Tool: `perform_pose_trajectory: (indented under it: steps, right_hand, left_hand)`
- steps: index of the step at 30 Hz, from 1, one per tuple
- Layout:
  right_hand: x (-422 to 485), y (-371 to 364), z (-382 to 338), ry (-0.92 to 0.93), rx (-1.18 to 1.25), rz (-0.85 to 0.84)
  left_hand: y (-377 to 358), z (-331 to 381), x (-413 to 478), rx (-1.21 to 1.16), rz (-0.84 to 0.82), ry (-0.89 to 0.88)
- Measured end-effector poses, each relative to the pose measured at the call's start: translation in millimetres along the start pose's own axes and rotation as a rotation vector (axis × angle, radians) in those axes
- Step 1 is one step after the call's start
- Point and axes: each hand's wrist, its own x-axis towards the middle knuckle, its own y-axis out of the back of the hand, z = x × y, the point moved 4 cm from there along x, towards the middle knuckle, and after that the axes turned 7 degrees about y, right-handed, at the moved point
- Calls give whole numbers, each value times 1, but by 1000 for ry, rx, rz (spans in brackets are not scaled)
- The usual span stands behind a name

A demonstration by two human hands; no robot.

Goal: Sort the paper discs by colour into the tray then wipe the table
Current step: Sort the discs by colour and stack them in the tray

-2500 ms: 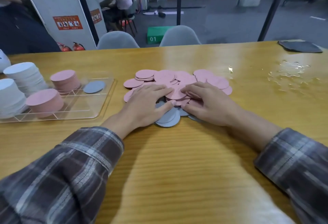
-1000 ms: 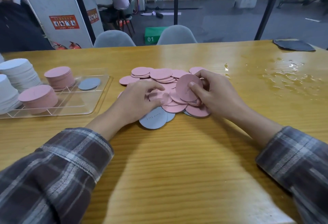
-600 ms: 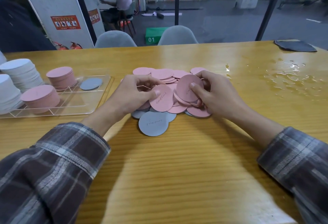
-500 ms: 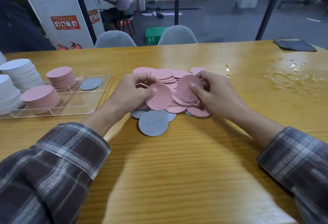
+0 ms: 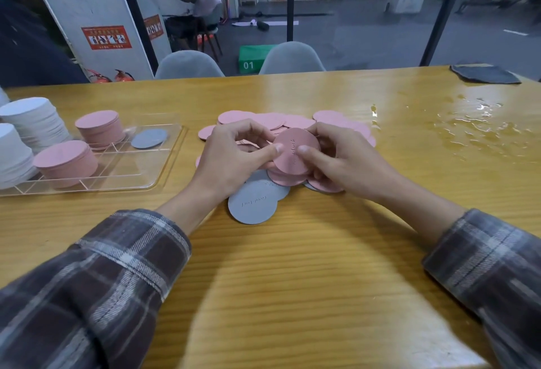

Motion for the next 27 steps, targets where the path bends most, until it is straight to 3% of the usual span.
perform_pose_trajectory:
  steps: [5,9,16,27]
  right_hand:
    - [1,-1,3,16,-25,-12]
    - [3,6,5,20,-83,60]
    - [3,15,12,-47,-219,100]
    - [2,13,9,-45,-232,92]
  left_hand:
    - [-2,4,-1,77,52,-67]
    - [0,1,1,308,117,-202]
    - [-9,-12,2,637,-48,-289]
    - [15,-9,11,305,-30,129]
